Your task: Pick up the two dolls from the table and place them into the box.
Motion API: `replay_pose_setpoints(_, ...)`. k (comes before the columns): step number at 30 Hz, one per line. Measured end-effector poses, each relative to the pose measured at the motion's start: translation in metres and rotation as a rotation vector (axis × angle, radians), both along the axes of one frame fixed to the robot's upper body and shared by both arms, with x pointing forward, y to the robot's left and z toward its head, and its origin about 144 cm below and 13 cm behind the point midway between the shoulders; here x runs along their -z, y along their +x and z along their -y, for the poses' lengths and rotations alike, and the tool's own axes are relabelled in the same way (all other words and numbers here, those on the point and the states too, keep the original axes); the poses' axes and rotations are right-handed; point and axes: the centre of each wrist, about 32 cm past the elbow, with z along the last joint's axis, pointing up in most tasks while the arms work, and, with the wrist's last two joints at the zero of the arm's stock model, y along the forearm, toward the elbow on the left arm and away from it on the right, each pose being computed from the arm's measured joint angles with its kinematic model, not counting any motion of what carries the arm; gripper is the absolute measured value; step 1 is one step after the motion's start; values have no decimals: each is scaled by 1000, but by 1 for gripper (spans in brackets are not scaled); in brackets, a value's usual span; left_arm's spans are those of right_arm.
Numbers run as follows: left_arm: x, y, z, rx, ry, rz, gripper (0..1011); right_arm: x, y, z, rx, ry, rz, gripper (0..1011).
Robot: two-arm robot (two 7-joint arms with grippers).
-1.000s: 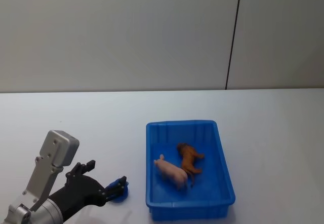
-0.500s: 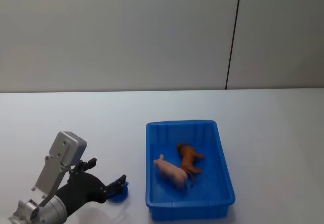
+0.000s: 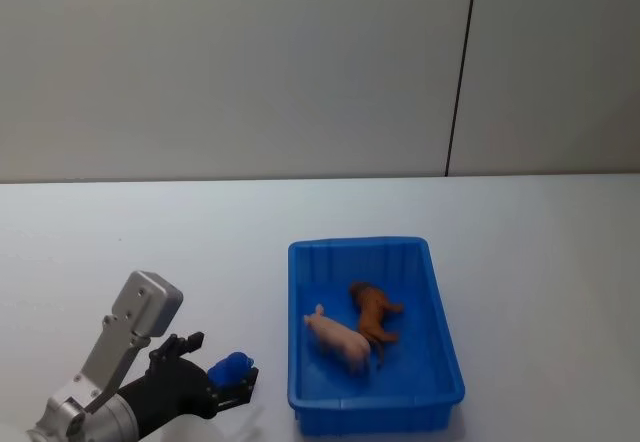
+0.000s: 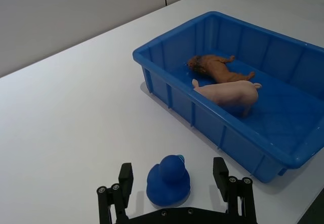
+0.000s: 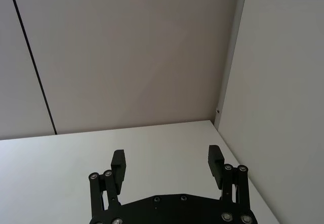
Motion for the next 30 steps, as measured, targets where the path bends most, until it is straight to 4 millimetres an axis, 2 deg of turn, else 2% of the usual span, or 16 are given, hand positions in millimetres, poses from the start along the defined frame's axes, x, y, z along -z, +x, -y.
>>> replay_pose_setpoints(30,20,32,1,54,-25,-70,1001,0,0,0,2,0,0,1001)
